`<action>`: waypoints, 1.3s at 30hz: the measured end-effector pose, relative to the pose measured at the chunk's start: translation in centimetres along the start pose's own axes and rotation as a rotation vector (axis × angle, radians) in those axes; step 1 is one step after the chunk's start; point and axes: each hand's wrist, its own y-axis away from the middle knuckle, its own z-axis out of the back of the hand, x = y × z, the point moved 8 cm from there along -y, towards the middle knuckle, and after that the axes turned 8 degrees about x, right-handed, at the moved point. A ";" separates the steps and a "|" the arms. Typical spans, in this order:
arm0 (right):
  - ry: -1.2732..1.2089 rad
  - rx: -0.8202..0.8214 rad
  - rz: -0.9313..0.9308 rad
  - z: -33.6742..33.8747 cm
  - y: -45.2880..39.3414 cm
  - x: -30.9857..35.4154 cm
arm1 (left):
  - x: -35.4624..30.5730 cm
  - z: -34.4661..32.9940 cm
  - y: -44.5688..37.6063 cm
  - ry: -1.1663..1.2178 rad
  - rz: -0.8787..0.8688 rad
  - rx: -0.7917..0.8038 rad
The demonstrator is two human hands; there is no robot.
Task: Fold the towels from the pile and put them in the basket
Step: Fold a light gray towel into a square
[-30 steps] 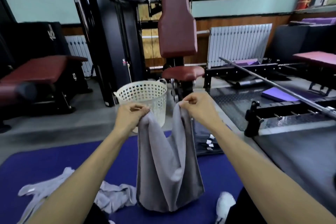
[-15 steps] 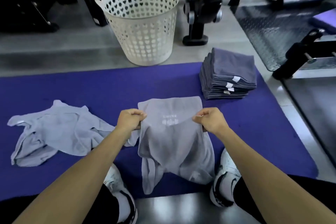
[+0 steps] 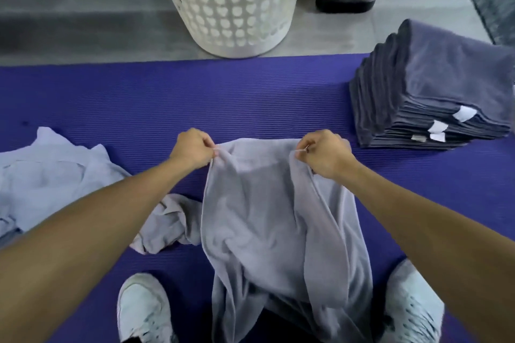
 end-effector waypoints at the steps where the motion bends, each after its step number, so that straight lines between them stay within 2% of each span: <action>1: 0.002 0.014 0.002 -0.5 -0.8 -0.3 | 0.8 -0.3 -0.9 0.041 0.019 -0.008; 5: -0.042 0.058 0.010 -2.9 -3.4 -2.1 | 4.6 -2.3 -3.9 0.273 0.093 -0.022; 10: -0.001 0.059 0.059 -5.3 -5.6 -3.1 | 7.7 -4.1 -5.7 0.398 0.160 -0.052; 19: -0.150 0.020 0.057 -8.5 -6.7 -4.0 | 7.2 -4.9 -5.6 0.629 0.221 -0.230; 29: -0.255 -0.034 0.048 -8.5 -6.2 -5.0 | 6.4 -4.8 -5.2 0.472 0.173 -0.336; 36: -0.363 0.003 -0.024 -8.9 -6.6 -6.0 | 5.1 -4.8 -5.8 0.240 0.137 -0.182; 39: -0.426 0.026 -0.041 -9.0 -6.8 -6.3 | 5.0 -4.9 -5.4 0.261 0.114 -0.143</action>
